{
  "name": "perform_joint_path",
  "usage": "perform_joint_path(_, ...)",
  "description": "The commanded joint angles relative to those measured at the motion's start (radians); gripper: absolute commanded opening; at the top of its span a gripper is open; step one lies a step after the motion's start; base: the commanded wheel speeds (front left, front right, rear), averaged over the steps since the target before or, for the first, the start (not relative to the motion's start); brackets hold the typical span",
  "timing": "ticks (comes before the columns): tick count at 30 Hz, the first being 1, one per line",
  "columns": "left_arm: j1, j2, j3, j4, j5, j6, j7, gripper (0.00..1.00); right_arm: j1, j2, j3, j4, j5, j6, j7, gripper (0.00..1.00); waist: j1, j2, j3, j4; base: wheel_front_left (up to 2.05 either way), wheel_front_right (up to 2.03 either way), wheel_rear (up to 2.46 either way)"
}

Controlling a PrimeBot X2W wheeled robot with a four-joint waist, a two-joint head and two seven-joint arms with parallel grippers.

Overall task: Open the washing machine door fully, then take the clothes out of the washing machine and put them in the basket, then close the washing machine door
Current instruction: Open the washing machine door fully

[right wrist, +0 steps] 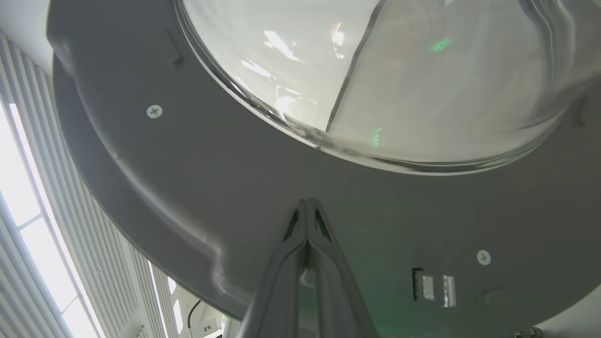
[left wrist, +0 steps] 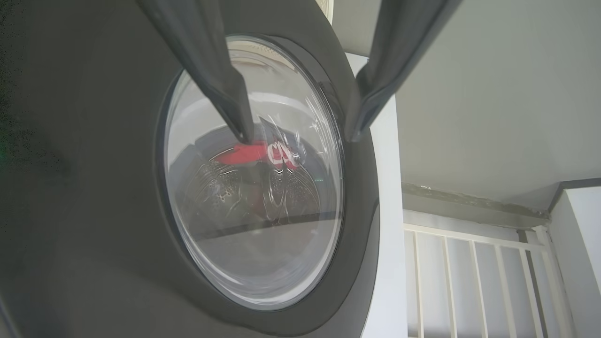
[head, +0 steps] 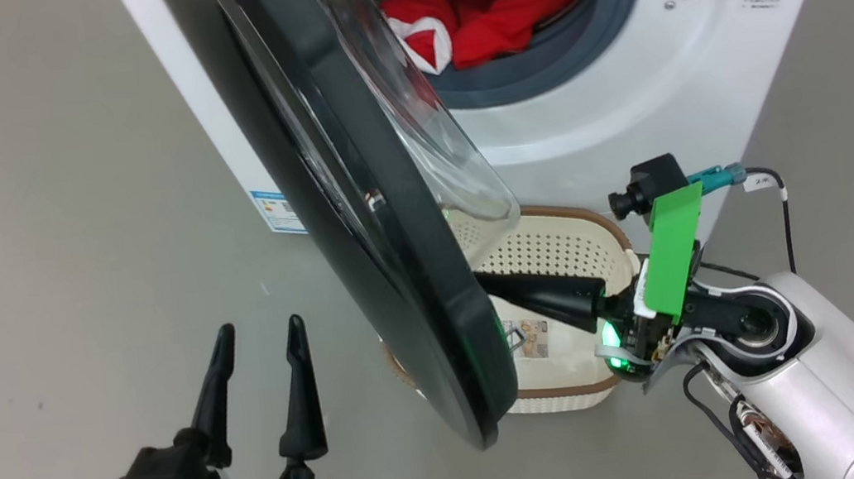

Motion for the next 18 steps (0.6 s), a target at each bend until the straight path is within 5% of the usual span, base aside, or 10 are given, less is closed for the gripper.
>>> perform_joint_path(1, -0.002, 0.011, 0.029, -0.02, -0.007, 0.008, -0.008, 1.0, 0.007, 0.021, 0.022, -0.034, 0.013, 0.007, 0.001, 0.0, 0.0, 0.0, -0.015, 0.02, 0.0, 0.0, 0.0)
perform_joint_path(18, 0.017, 0.013, 0.021, -0.009, -0.03, 0.005, -0.008, 1.0, 0.039, 0.012, 0.098, -0.052, 0.061, 0.007, -0.032, 0.0, 0.0, 0.0, -0.05, 0.152, 0.0, 0.0, 0.0)
